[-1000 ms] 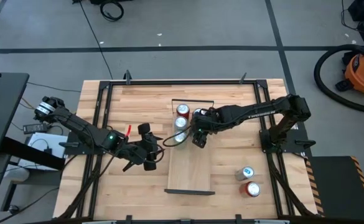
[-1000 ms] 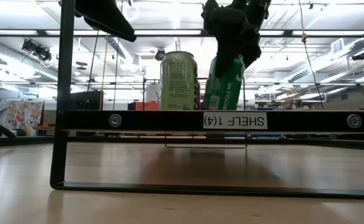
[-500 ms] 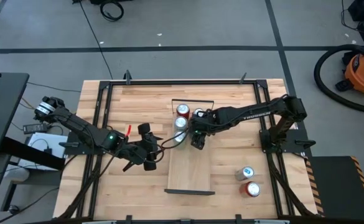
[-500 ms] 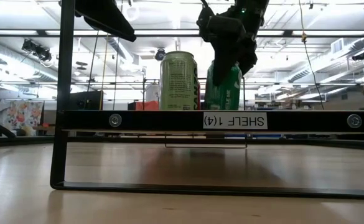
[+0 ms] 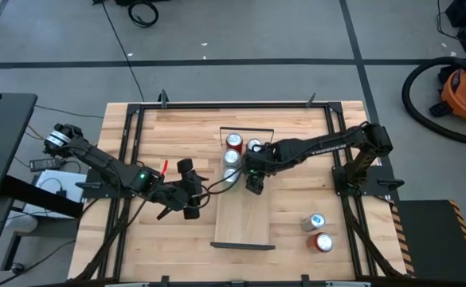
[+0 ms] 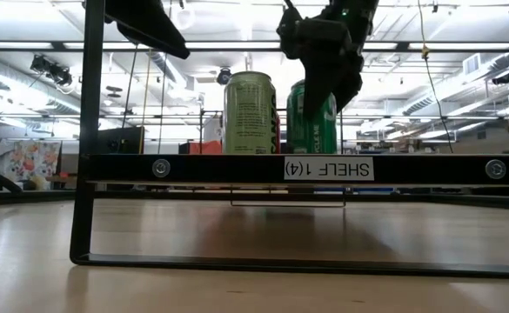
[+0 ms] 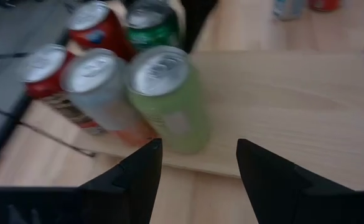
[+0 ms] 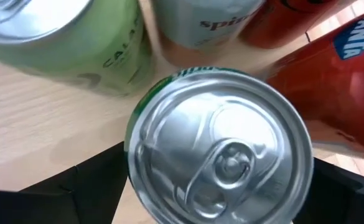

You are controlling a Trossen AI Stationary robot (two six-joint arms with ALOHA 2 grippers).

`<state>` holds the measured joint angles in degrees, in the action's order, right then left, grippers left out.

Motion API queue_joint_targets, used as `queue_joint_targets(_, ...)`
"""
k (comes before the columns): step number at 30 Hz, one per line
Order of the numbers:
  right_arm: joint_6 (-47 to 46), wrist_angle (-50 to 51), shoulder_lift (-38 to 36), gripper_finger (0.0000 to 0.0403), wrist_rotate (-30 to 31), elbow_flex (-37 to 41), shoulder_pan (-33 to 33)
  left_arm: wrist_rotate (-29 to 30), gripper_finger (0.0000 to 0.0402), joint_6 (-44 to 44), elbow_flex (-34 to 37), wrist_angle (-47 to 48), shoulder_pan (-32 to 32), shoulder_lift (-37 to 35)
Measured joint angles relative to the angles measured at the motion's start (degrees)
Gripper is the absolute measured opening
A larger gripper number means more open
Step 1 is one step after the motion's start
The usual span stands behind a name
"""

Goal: Place canned beverage on shelf
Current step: Put the green/white soda can on the shelf, then put thwhite/blue soda can on the shelf

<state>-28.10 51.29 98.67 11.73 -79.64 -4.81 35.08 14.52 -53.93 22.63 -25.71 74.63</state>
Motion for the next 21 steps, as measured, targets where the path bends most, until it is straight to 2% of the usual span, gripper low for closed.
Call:
queue_joint_targets(4, 0.9, -0.1, -1.0, 0.0373, 0.0, 0.0, -0.6, -5.0, 0.0217, -0.2, 0.0, -0.2, 0.1, 0.9)
queue_joint_targets(14, 0.8, 2.3, -3.7, 0.0373, 0.6, 0.0, -2.0, -6.0, 0.0217, -0.8, 0.0, -1.6, 0.4, 6.5)
queue_joint_targets(21, 3.1, 3.7, -7.0, 0.0373, 0.6, 0.0, -3.0, -6.0, 0.0217, -0.8, 0.0, -1.2, 0.6, 7.2)
